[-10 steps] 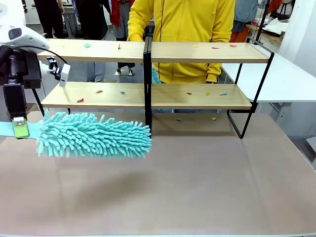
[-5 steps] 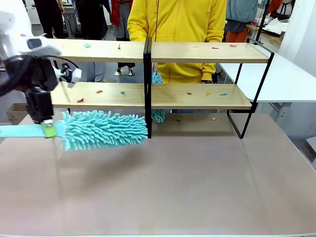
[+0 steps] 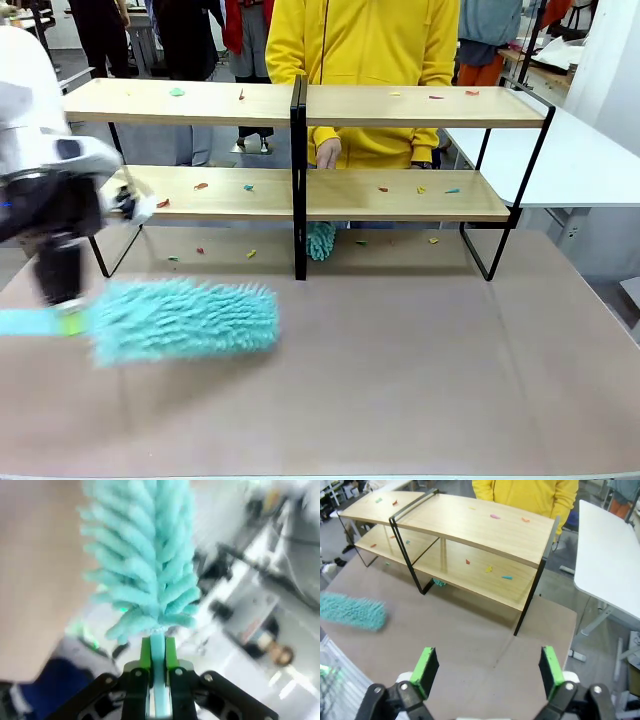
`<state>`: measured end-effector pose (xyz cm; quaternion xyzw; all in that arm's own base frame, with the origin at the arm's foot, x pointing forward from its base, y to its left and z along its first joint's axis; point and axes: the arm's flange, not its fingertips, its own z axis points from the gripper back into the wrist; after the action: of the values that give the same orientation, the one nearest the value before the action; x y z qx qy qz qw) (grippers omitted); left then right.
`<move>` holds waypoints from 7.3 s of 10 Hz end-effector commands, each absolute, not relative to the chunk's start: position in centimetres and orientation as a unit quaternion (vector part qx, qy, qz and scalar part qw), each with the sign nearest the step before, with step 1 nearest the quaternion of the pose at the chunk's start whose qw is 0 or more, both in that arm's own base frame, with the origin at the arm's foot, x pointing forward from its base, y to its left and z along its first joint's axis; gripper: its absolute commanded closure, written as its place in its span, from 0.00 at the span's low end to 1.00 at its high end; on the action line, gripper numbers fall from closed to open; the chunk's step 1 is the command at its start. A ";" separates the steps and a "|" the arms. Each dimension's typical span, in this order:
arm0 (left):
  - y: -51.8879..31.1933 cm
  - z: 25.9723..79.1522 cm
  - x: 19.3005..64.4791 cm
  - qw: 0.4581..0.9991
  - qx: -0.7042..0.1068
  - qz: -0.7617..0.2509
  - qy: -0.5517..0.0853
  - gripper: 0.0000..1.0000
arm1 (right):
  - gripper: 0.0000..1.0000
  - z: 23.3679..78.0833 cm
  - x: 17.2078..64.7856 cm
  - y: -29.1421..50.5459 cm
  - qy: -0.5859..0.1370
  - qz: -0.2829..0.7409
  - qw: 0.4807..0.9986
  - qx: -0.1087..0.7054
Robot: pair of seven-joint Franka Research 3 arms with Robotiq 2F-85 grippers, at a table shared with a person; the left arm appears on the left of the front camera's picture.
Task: Clean the shelves.
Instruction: Clean a randomly selected level of the Shelf with the Duster.
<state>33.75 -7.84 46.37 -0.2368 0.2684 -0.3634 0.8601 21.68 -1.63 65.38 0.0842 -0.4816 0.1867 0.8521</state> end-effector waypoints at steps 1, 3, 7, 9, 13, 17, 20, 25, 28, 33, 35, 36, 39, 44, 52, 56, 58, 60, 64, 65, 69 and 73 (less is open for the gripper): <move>-0.4 48.9 25.8 0.856 -0.203 -0.408 0.245 0.87 | 0.00 65.3 21.7 -1.7 -0.482 0.192 0.850 0.087; 4.9 49.3 22.3 0.897 -0.256 -0.323 0.159 0.87 | 0.00 65.3 21.7 -1.7 -0.482 0.192 0.850 0.087; 5.6 49.1 22.5 0.904 -0.293 -0.291 0.106 0.87 | 0.00 65.3 21.7 -1.7 -0.482 0.192 0.850 0.087; 3.4 49.2 24.7 0.887 -0.326 -0.310 0.106 0.87 | 0.00 65.3 21.7 -1.7 -0.482 0.192 0.850 0.087; -6.0 48.5 33.5 0.904 -0.311 -0.254 0.146 0.87 | 0.00 65.3 21.7 -1.7 -0.482 0.192 0.850 0.087; -7.4 47.1 33.2 0.903 -0.311 -0.257 0.146 0.87 | 0.00 65.3 21.7 -1.7 -0.482 0.192 0.850 0.087; -12.2 44.4 37.5 0.943 -0.298 -0.121 0.089 0.87 | 0.00 65.3 21.7 -1.7 -0.482 0.192 0.850 0.087; -14.4 41.5 38.7 0.957 -0.277 -0.076 0.032 0.87 | 0.00 65.3 21.7 -1.7 -0.482 0.192 0.850 0.087; -16.0 40.6 39.7 0.958 -0.267 -0.108 0.004 1.00 | 0.00 65.3 21.7 -1.7 -0.482 0.192 0.850 0.087; -18.5 39.0 42.9 0.965 -0.232 -0.103 -0.059 1.00 | 0.00 65.3 21.7 -1.7 -0.482 0.192 0.850 0.087; -19.1 37.4 44.1 0.978 -0.191 -0.074 -0.043 1.00 | 0.00 65.3 21.7 -1.7 -0.482 0.192 0.850 0.087; -19.1 36.9 44.4 0.980 -0.185 -0.061 -0.038 1.00 | 0.00 65.3 21.7 -1.7 -0.482 0.192 0.850 0.087; -18.8 36.7 44.0 0.986 -0.159 0.027 -0.043 1.00 | 0.00 65.3 21.7 -1.7 -0.482 0.192 0.850 0.087; -18.0 36.0 42.2 0.981 -0.122 0.147 -0.011 1.00 | 0.00 65.3 21.7 -1.7 -0.482 0.192 0.850 0.087; -13.6 36.5 42.5 0.976 -0.097 0.197 -0.013 1.00 | 0.00 65.3 21.7 -1.7 -0.482 0.192 0.850 0.087; -9.7 36.7 41.8 0.984 -0.082 0.157 -0.004 1.00 | 0.00 65.3 21.7 -1.7 -0.482 0.192 0.850 0.087; -7.1 37.2 41.8 0.990 -0.085 0.113 0.012 1.00 | 0.00 65.3 21.7 -1.7 -0.482 0.192 0.850 0.087; -5.4 36.9 42.0 0.989 -0.069 0.129 0.019 1.00 | 0.00 65.3 21.7 -1.7 -0.482 0.192 0.850 0.087; -3.3 37.3 41.7 0.980 -0.045 0.189 -0.045 1.00 | 0.00 65.3 21.7 -1.7 -0.482 0.192 0.850 0.087; -3.7 37.4 41.6 0.974 -0.040 0.210 -0.071 1.00 | 0.00 65.3 21.7 -1.7 -0.482 0.192 0.850 0.087; -6.1 38.2 40.9 0.962 -0.053 0.226 -0.144 1.00 | 0.00 65.3 21.7 -1.7 -0.482 0.192 0.850 0.087; -6.6 38.1 40.2 0.985 -0.079 0.133 -0.079 1.00 | 0.00 65.3 21.7 -1.7 -0.482 0.192 0.850 0.087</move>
<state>41.11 -7.03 37.74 -0.0672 -0.1001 0.1773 0.9767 21.67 -1.64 65.39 0.0843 -0.4818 0.1867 0.8520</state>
